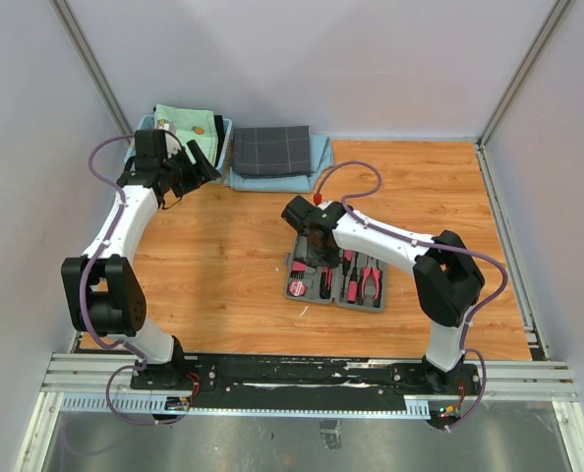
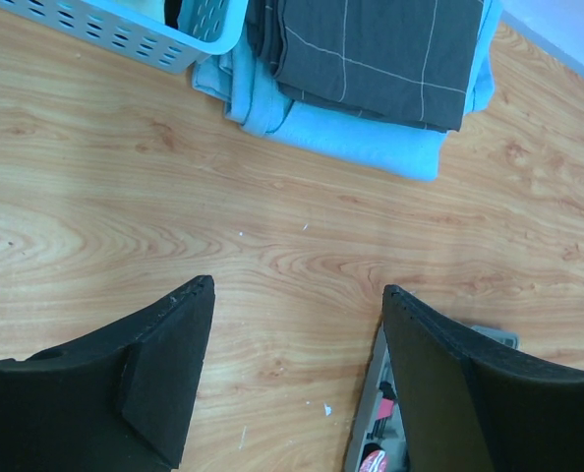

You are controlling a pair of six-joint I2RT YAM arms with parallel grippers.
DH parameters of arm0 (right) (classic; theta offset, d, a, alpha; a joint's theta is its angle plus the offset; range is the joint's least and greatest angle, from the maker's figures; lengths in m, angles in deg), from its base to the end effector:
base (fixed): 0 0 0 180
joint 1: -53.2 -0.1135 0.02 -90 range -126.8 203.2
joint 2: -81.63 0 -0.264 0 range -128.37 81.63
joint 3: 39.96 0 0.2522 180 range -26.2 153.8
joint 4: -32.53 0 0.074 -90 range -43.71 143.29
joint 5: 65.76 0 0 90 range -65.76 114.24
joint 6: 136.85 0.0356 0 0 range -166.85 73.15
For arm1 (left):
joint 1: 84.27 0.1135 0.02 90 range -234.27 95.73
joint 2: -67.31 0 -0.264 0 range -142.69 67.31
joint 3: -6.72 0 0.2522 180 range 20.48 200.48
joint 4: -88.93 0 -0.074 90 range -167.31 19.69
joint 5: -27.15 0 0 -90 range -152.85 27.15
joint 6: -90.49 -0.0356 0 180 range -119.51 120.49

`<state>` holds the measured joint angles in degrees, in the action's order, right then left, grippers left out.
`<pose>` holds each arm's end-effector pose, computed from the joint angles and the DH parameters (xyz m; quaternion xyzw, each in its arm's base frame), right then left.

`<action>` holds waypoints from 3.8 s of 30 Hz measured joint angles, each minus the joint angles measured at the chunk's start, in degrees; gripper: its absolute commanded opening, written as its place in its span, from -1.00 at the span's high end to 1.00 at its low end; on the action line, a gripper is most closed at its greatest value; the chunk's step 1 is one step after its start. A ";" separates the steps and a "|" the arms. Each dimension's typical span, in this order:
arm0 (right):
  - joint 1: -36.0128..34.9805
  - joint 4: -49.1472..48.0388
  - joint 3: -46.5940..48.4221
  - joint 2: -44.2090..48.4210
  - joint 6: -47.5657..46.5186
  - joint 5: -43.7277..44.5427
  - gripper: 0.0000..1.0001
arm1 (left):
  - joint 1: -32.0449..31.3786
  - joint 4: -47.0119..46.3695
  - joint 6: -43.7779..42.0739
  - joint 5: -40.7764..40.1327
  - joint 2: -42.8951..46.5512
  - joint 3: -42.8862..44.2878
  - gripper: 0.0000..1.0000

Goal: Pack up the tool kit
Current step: Place the knife in the toolbox, then pick up the knife from the toolbox, then place the knife at the center of the board, then pick up the knife at the center of the board.

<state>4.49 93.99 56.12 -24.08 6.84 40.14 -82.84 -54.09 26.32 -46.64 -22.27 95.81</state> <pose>0.2549 0.2755 0.2231 0.0651 0.9750 0.0413 0.2083 0.3563 -0.0010 0.3095 -0.1486 0.8775 -0.2162 0.4015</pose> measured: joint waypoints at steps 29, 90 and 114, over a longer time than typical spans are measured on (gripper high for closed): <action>2.19 -2.67 -3.56 -4.55 -1.44 -3.89 0.90 | 0.00 0.02 0.22 0.46 0.00 0.00 -0.45; 27.45 1.38 30.49 -23.56 -26.03 2.16 -0.33 | 0.00 0.13 0.39 1.70 1.62 1.46 -0.45; 32.76 3.74 28.04 -26.10 -19.61 -10.40 0.56 | 0.00 0.20 0.37 1.68 1.62 1.46 -0.45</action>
<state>37.26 97.73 84.17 -50.18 -12.76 29.74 -82.84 -53.89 26.69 -44.96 -20.65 97.28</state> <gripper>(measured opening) 0.353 0.729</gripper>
